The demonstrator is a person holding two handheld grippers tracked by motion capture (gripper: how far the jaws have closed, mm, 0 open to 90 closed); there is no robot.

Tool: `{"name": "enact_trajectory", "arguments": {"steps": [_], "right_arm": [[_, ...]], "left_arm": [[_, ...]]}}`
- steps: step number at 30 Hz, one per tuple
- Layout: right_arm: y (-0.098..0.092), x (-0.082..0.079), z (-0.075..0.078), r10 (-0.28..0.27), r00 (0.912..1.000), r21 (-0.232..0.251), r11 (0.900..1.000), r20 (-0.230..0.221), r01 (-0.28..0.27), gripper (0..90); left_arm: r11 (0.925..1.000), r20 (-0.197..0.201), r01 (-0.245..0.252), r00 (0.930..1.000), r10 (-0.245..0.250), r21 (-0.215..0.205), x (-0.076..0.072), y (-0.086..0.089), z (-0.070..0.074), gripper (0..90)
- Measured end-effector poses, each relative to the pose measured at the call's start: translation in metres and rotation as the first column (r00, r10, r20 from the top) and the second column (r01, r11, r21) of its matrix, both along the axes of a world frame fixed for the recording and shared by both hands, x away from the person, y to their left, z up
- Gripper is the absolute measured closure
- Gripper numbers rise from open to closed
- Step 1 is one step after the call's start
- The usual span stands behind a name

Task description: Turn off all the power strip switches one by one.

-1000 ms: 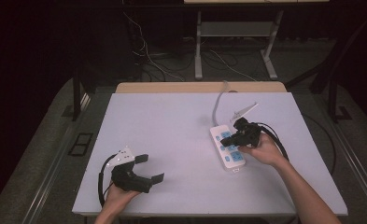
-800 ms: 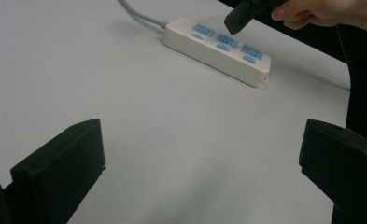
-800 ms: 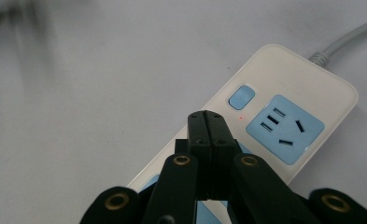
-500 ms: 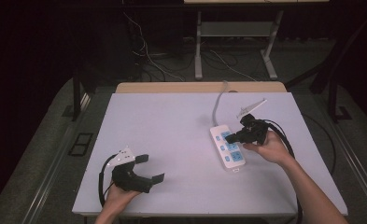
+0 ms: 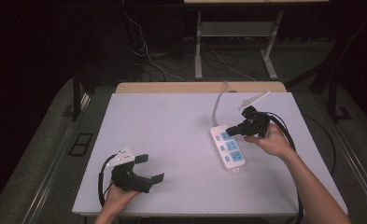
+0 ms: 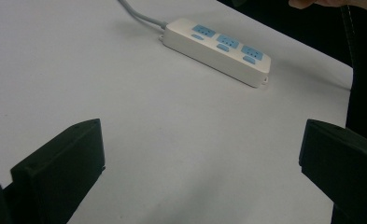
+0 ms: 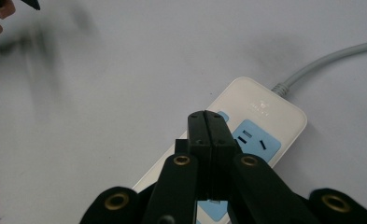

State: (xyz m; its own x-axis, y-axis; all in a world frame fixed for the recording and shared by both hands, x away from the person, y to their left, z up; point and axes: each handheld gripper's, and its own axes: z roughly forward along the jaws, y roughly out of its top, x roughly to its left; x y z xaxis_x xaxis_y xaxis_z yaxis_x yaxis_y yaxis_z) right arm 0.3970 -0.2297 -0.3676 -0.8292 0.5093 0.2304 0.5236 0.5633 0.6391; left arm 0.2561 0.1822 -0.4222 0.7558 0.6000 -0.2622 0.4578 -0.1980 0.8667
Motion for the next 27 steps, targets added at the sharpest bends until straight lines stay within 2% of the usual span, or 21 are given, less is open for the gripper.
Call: {"name": "enact_trajectory", "arguments": {"steps": [9, 27], "right_arm": [[0.006, 0.009, 0.001, -0.002, 1.0000, 0.005, 1.000, -0.007, 0.002, 90.0], [0.015, 0.022, -0.016, 0.000, 0.9994, 0.007, 1.000, -0.035, 0.000, 90.0]], "left_arm": [[1.0000, -0.001, 0.000, 1.0000, 0.000, 0.000, 0.000, 0.000, 0.000, 0.0], [1.0000, 0.002, 0.002, 1.0000, -0.002, 0.001, 0.000, 0.000, 0.000, 0.0]]}}
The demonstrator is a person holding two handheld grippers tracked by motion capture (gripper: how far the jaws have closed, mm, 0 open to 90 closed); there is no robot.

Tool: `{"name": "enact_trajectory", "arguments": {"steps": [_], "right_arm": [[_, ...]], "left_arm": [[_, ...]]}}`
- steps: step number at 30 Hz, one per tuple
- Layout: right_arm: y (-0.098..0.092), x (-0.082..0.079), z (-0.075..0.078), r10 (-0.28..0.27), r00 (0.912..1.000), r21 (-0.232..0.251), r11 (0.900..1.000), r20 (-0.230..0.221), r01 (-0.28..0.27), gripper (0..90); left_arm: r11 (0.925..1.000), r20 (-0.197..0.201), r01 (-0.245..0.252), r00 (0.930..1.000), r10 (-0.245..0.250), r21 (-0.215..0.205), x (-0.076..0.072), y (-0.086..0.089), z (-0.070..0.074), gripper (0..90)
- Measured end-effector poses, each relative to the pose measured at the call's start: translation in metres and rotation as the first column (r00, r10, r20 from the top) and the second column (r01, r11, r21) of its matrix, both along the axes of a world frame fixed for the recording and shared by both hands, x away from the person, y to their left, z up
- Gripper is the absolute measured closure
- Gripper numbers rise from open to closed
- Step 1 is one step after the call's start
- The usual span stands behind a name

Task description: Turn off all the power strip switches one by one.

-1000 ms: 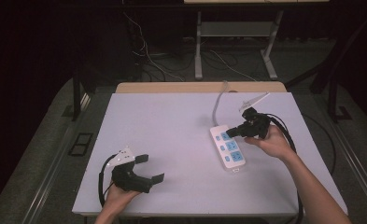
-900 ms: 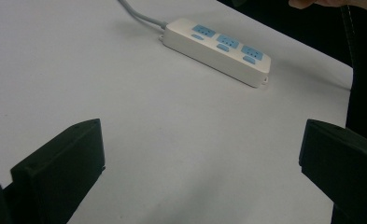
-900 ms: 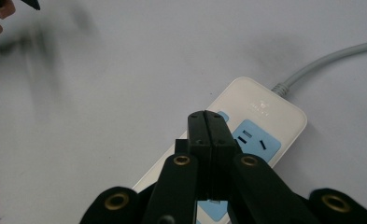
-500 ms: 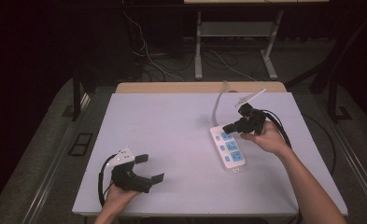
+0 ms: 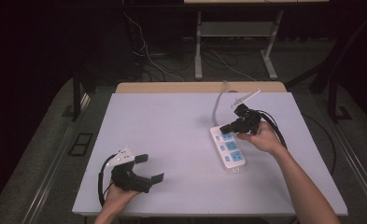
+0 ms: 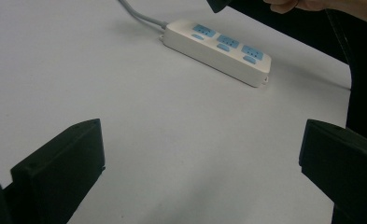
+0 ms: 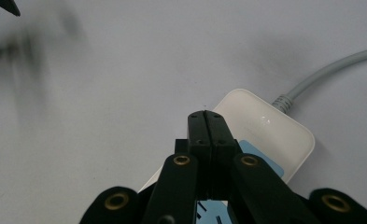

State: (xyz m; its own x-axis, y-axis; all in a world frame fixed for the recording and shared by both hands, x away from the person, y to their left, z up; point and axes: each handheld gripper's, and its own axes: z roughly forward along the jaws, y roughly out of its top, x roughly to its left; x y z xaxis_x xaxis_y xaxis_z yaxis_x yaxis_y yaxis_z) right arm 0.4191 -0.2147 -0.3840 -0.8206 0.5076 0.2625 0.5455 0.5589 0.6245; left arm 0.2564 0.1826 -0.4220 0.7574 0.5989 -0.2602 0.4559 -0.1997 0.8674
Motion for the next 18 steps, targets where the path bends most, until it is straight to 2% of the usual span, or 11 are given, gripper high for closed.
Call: {"name": "enact_trajectory", "arguments": {"steps": [18], "right_arm": [[0.010, 0.010, -0.018, 0.007, 0.9995, -0.008, 1.000, -0.030, -0.007, 90.0]], "left_arm": [[1.0000, -0.001, 0.001, 1.0000, -0.001, 0.001, 0.001, 0.001, 0.000, 0.0]]}}
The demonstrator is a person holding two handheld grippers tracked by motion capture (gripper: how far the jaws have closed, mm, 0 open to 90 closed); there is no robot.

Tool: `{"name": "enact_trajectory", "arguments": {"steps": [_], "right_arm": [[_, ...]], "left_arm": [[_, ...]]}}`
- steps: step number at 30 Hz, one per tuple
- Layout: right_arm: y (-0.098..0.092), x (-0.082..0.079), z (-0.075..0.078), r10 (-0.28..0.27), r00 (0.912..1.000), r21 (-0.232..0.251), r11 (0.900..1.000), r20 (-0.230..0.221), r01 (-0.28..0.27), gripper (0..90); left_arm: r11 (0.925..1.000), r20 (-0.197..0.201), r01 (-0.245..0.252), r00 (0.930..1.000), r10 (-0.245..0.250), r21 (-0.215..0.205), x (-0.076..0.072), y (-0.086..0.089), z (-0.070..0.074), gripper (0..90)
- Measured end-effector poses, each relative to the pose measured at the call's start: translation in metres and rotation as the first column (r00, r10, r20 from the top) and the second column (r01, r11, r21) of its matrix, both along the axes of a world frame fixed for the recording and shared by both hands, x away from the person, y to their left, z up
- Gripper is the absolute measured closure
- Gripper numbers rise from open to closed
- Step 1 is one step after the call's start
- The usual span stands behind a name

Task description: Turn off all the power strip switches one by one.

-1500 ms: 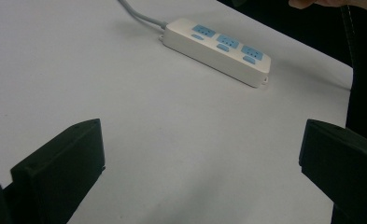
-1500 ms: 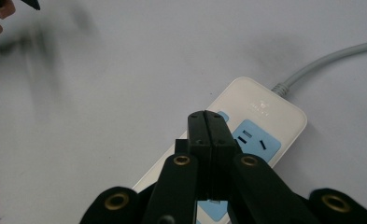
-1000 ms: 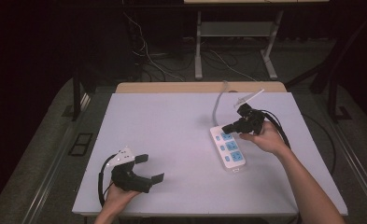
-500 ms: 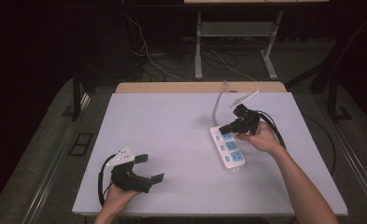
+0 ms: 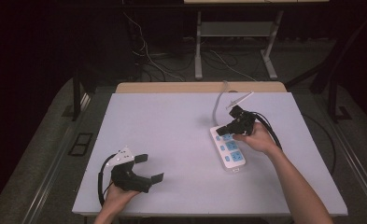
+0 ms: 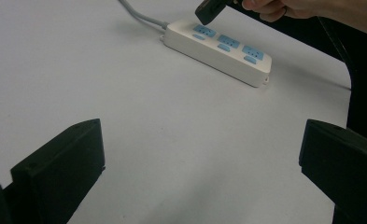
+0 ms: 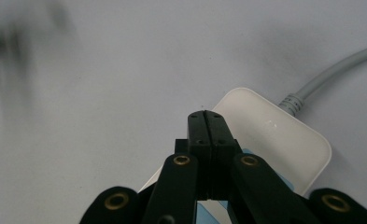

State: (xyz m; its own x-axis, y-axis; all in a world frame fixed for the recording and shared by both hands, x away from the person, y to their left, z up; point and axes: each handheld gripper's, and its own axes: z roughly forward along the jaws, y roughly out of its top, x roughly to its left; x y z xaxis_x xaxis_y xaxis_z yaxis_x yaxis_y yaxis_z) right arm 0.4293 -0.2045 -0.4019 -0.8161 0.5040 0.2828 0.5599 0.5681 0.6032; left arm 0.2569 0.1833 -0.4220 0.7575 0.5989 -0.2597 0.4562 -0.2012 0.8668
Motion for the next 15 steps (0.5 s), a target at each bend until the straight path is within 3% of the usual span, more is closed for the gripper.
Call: {"name": "enact_trajectory", "arguments": {"steps": [15], "right_arm": [[0.007, 0.003, -0.013, 0.010, 0.9995, -0.044, 0.999, -0.031, -0.011, 90.0]], "left_arm": [[1.0000, 0.002, -0.002, 1.0000, 0.002, 0.000, 0.000, 0.001, 0.000, 0.0]]}}
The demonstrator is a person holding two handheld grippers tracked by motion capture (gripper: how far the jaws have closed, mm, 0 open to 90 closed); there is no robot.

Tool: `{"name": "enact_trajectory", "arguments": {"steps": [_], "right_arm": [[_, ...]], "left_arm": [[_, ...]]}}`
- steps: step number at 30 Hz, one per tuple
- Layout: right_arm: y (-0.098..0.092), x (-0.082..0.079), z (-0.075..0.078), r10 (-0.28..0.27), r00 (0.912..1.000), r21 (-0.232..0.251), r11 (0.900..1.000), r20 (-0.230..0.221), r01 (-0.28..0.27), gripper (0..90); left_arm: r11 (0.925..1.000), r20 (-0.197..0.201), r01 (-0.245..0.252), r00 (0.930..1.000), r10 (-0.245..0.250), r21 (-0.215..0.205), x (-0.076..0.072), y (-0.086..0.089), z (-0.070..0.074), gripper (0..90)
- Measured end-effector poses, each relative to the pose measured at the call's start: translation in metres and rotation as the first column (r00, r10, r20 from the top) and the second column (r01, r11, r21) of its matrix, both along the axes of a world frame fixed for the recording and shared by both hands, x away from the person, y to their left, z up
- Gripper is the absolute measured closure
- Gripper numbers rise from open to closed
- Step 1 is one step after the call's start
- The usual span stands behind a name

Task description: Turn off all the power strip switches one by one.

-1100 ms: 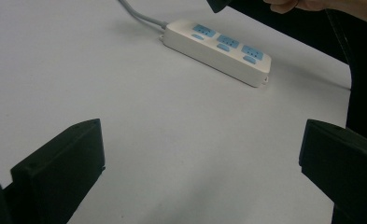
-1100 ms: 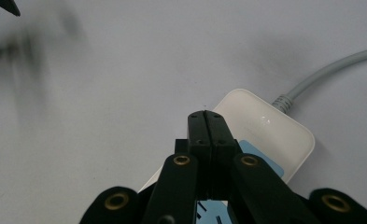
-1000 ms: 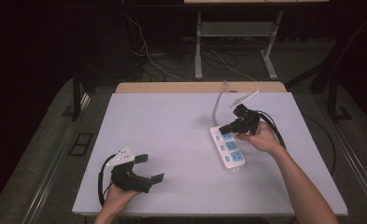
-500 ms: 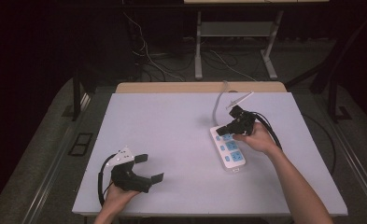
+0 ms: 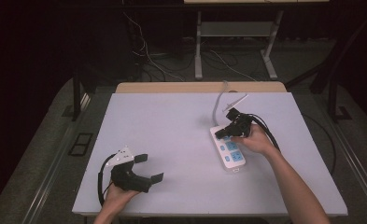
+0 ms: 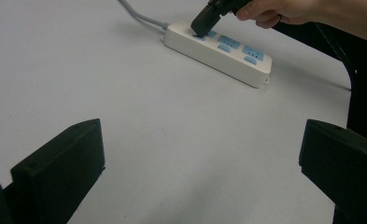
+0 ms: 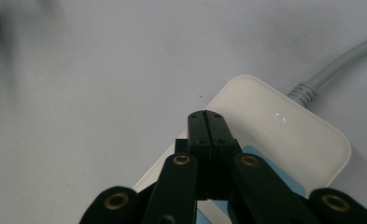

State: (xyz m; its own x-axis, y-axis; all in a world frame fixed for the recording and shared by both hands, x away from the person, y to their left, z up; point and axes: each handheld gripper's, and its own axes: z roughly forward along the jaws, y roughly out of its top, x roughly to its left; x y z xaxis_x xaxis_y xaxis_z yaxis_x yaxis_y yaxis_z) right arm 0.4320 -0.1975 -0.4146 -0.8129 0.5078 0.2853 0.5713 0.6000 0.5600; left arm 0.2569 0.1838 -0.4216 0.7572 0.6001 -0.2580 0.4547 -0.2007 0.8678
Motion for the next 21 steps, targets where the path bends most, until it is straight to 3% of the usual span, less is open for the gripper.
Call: {"name": "enact_trajectory", "arguments": {"steps": [10, 15, 21], "right_arm": [[-0.0011, 0.0016, -0.0015, -0.006, 1.0000, 0.017, 1.000, 0.003, 0.006, 90.0], [-0.0038, 0.0040, -0.0043, 0.001, 1.0000, 0.048, 0.999, -0.009, -0.001, 90.0], [-0.0011, 0.0012, -0.0033, 0.006, 0.9998, 0.022, 1.000, 0.020, -0.006, 90.0]], "left_arm": [[1.0000, -0.002, 0.005, 1.0000, -0.005, 0.002, -0.0003, -0.0015, -0.0005, 0.0], [1.0000, -0.003, 0.005, 1.0000, -0.005, 0.002, -0.0006, -0.0021, -0.0005, 0.0], [0.9999, -0.003, 0.009, 1.0000, -0.009, 0.005, -0.0014, -0.0039, -0.0005, 0.0]]}}
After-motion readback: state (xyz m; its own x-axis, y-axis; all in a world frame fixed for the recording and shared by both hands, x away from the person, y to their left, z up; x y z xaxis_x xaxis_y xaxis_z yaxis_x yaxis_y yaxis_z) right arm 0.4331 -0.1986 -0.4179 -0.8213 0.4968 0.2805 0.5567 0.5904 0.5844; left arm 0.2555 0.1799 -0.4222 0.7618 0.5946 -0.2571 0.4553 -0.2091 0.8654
